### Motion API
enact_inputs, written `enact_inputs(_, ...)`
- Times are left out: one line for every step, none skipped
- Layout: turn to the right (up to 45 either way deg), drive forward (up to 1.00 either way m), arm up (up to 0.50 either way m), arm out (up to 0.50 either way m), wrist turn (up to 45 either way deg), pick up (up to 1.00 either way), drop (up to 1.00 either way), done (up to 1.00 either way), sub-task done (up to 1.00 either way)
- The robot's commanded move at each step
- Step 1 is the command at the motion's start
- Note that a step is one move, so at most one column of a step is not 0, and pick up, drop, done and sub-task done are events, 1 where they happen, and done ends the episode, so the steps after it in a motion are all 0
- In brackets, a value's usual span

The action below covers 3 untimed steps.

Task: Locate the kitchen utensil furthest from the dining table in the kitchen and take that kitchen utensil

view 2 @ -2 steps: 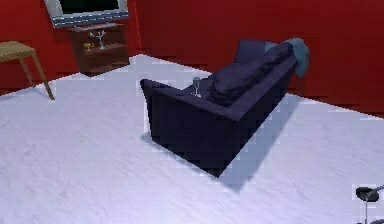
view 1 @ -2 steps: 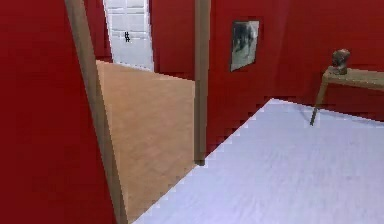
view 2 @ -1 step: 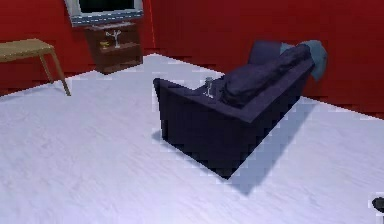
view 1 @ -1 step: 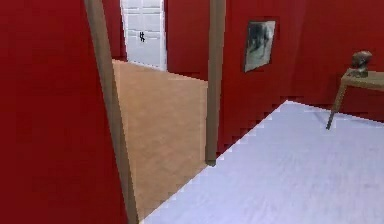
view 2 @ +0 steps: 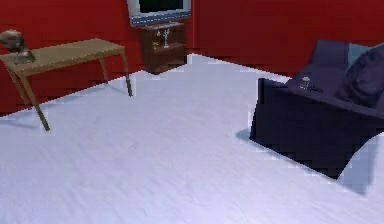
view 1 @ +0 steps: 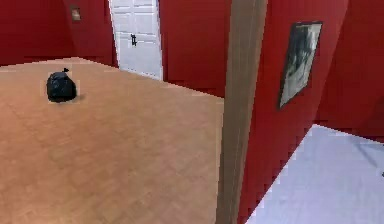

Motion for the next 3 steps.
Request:
enact_inputs(24.0,0.00,0.00,0.00,0.0,0.00,0.00,0.00,0.00)
enact_inputs(0.0,0.35,0.00,0.00,0.0,0.00,0.00,0.00,0.00)
enact_inputs(-45.0,0.00,0.00,0.00,0.0,0.00,0.00,0.00,0.00)
